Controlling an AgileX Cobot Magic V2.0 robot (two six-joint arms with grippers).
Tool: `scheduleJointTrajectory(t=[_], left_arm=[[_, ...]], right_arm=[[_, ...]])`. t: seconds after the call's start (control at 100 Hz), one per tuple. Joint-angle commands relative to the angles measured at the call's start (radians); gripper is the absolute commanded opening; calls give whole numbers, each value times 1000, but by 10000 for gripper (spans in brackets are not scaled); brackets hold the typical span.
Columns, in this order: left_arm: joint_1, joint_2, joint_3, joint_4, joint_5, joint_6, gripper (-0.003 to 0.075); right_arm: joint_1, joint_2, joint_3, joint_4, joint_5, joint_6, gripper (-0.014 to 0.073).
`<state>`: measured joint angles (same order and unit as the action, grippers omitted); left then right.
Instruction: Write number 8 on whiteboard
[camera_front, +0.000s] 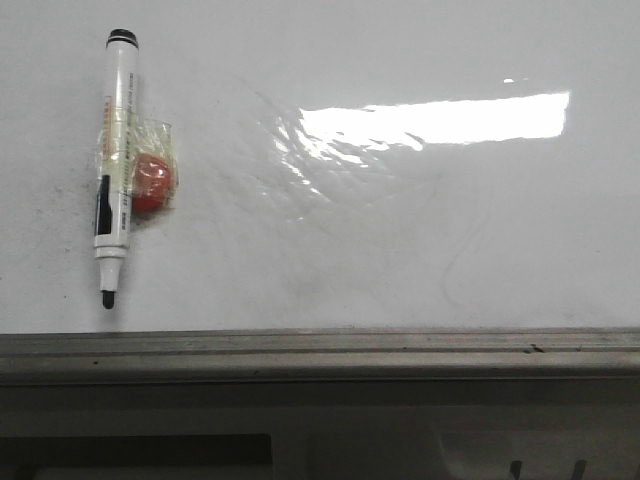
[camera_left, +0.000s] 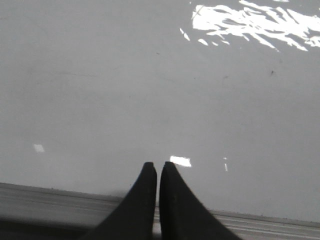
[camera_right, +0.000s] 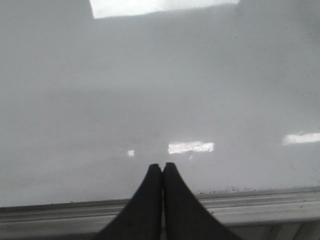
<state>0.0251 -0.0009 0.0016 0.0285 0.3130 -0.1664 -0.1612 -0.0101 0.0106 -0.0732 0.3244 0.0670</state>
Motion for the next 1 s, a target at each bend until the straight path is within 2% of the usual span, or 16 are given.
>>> scheduleJointTrajectory(t=[0.0, 0.35, 0.43, 0.7, 0.99], left_arm=[[1, -31, 31, 23, -97, -2, -20], [1, -31, 31, 58, -176, -2, -20], [1, -31, 31, 108, -164, -2, -20], [1, -31, 31, 111, -164, -2, -20], [1, -31, 31, 111, -170, -2, -20]], right_arm=[[-7, -22, 14, -14, -50, -9, -63], [-7, -22, 14, -14, -139, -9, -63], [-7, -22, 14, -31, -143, -9, -63], [-7, -22, 14, -39, -274, -9, -63], [-7, -22, 14, -37, -302, -7, -63]])
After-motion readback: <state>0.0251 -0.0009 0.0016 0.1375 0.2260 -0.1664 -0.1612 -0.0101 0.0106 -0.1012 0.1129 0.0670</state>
